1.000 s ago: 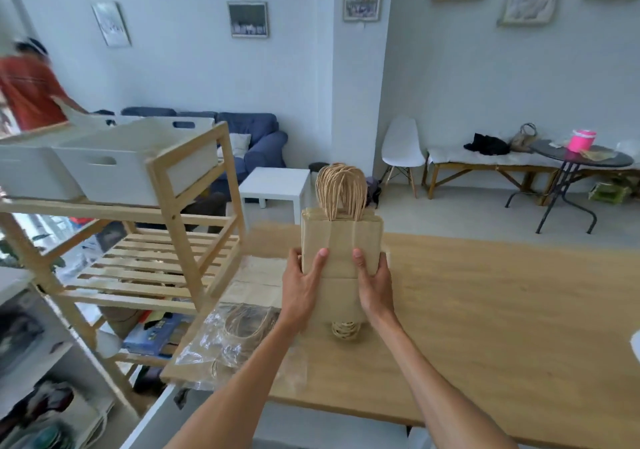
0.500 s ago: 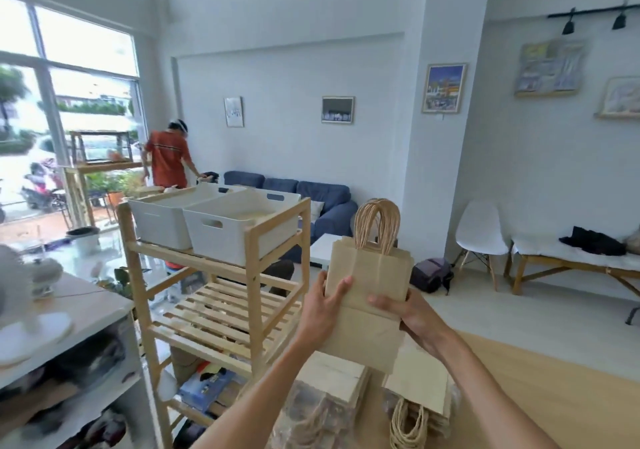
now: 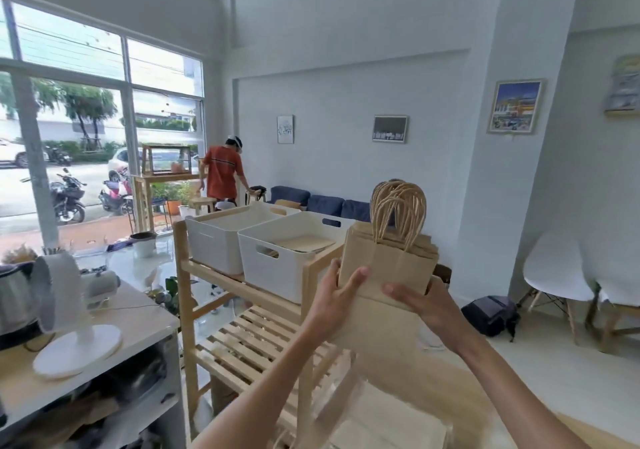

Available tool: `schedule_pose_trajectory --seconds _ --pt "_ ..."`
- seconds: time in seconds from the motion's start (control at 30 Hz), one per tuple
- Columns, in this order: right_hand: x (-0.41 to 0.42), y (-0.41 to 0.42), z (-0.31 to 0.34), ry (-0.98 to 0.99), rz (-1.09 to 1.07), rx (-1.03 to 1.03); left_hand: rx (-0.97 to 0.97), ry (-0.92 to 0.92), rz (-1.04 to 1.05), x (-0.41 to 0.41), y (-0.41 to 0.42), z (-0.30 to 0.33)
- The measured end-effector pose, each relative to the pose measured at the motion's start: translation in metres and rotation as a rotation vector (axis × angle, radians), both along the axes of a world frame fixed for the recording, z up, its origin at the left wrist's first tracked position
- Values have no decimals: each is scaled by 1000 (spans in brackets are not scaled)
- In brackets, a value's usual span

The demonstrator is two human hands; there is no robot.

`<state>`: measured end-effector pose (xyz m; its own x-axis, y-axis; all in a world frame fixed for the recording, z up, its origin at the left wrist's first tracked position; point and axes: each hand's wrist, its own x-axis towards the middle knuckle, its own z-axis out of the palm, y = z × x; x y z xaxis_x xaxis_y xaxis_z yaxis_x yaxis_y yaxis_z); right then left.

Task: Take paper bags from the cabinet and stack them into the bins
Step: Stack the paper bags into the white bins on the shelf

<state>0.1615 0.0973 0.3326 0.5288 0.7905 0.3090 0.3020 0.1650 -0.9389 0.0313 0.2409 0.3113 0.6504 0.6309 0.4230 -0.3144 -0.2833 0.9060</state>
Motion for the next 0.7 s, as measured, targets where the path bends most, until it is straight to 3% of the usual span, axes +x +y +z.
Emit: schedule_pose_trajectory --seconds 0.2,0.3,0.4,0.57,0.7 --pt "17 80 51 -86 -17 73 112 102 -57 -3 85 45" --pt "30 116 75 -92 -57 123 272 114 24 -14 144 54" --pt "42 148 93 -112 -106 180 442 188 143 -35 209 43" --pt "66 216 92 -239 -230 243 764 506 246 -64 293 11" --pt "76 274 73 -412 -312 203 945 515 301 -64 316 -6"
